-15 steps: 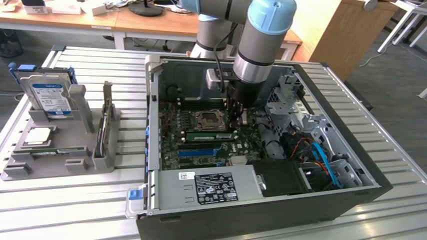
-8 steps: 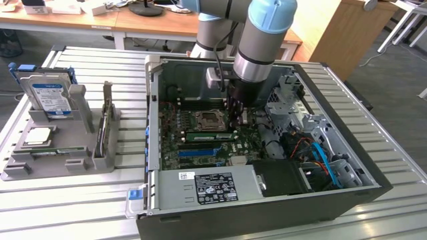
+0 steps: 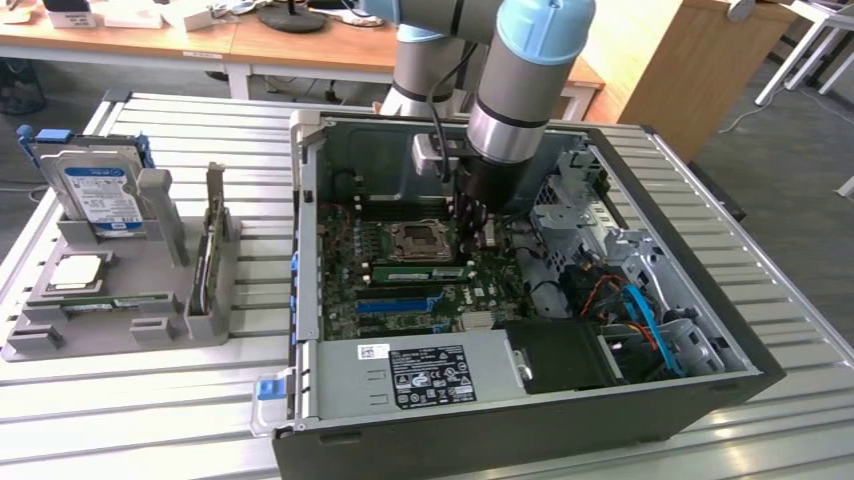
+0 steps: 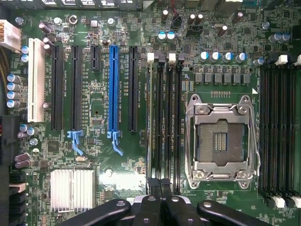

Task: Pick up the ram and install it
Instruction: 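Press down the ram until it locks into place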

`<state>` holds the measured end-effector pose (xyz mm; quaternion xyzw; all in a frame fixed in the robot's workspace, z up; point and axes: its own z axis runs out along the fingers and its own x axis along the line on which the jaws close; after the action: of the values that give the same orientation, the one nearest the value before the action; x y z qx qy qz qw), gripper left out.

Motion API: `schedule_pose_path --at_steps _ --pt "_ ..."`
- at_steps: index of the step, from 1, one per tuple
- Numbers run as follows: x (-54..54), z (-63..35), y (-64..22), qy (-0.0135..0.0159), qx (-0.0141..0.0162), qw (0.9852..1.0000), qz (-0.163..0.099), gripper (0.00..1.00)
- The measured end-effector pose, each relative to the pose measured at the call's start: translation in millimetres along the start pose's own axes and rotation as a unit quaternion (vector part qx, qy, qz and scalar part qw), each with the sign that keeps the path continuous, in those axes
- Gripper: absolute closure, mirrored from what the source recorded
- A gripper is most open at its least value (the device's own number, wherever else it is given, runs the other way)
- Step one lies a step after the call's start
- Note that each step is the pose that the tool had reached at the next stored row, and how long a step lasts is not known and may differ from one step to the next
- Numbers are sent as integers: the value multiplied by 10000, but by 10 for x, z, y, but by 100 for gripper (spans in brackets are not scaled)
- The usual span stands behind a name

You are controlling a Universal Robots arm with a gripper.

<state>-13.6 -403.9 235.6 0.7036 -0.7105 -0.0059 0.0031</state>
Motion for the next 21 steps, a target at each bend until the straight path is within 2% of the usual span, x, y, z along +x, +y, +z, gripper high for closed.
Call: schedule_pose_path --at_steps 15,21 --pt "0 -6 131 14 0 10000 -1 89" --pt "0 -7 198 32 0 10000 -1 89"
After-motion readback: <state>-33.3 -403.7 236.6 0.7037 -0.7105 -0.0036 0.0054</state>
